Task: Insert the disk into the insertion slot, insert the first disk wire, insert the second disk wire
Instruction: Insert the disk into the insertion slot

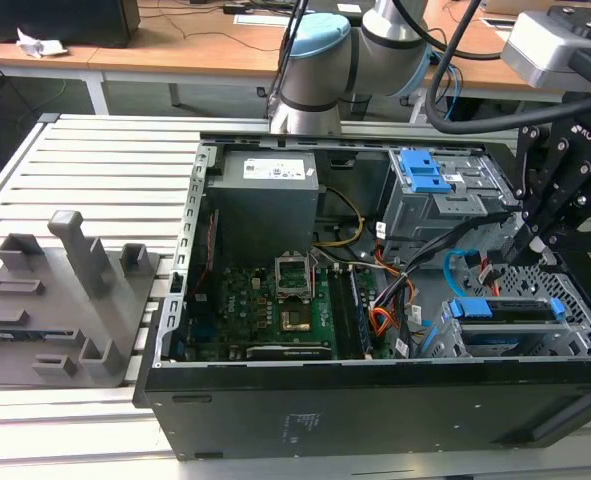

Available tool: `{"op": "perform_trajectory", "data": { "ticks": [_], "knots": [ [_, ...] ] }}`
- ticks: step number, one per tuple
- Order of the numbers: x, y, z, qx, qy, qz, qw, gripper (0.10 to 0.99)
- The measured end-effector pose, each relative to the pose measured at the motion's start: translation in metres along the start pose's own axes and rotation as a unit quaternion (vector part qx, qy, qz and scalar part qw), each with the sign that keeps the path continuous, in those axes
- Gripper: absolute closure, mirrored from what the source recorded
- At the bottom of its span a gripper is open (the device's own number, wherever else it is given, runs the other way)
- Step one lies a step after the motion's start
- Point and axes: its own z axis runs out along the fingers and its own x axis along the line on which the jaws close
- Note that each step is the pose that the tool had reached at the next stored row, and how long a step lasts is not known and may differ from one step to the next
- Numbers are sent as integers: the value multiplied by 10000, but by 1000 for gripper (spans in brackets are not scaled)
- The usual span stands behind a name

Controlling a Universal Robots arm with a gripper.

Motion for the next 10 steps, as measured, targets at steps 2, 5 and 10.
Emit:
{"op": "perform_trajectory", "data": {
  "ticks": [2, 5, 10],
  "knots": [
    [0, 0, 1, 0, 0, 0, 10000, 980],
    [-1, -15, 3, 0, -2, 1, 10000, 980],
    [-5, -88, 71, 0, 30, 2, 10000, 980]
  ]
}}
